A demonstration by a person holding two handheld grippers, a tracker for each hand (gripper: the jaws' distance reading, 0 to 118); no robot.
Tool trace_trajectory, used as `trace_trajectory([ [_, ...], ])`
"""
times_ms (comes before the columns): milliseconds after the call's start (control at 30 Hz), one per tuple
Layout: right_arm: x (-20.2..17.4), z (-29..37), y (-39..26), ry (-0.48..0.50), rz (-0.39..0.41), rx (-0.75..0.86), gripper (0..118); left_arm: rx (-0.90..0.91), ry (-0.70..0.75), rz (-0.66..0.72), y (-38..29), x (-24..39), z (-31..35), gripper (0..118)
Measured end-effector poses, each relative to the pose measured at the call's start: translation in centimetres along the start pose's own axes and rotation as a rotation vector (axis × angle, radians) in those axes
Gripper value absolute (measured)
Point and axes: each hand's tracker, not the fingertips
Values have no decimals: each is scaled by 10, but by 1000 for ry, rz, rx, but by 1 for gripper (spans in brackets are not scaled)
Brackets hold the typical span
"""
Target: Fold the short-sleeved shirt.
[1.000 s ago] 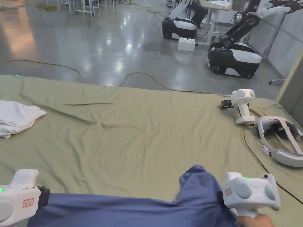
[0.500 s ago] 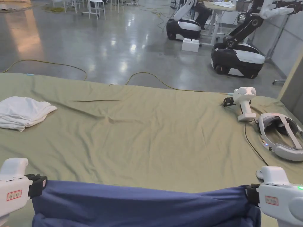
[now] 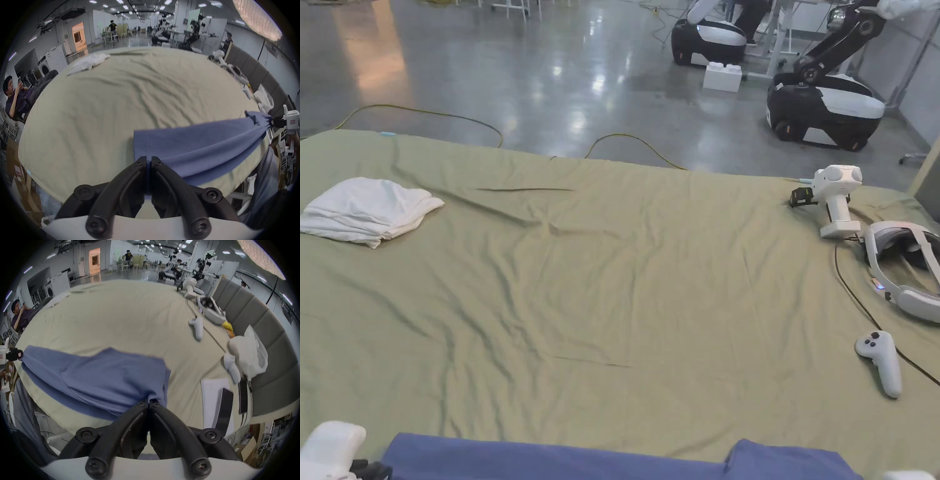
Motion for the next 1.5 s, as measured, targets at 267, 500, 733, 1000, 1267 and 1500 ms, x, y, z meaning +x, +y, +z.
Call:
trace_trajectory([
  [267, -13, -39, -21, -7, -17, -71, 8, -39, 24, 41, -7, 2, -28, 12],
  [500, -8, 4, -6, -139, -11, -7, 62, 47, 30, 114, 11, 1, -8, 55],
  [733, -16, 66, 45, -93, -114, 364, 62, 319, -22, 103, 61, 34, 21, 55],
  [1000, -71, 87, 93, -46, -203, 810, 62, 653, 42, 59, 109, 93, 59, 55],
  [1267, -119, 93, 114, -80, -220, 997, 21, 869, 130, 48, 115, 116, 81, 21],
  [1500, -128, 103, 115, -92, -201, 1055, 0, 898, 161, 25, 107, 108, 88, 0],
])
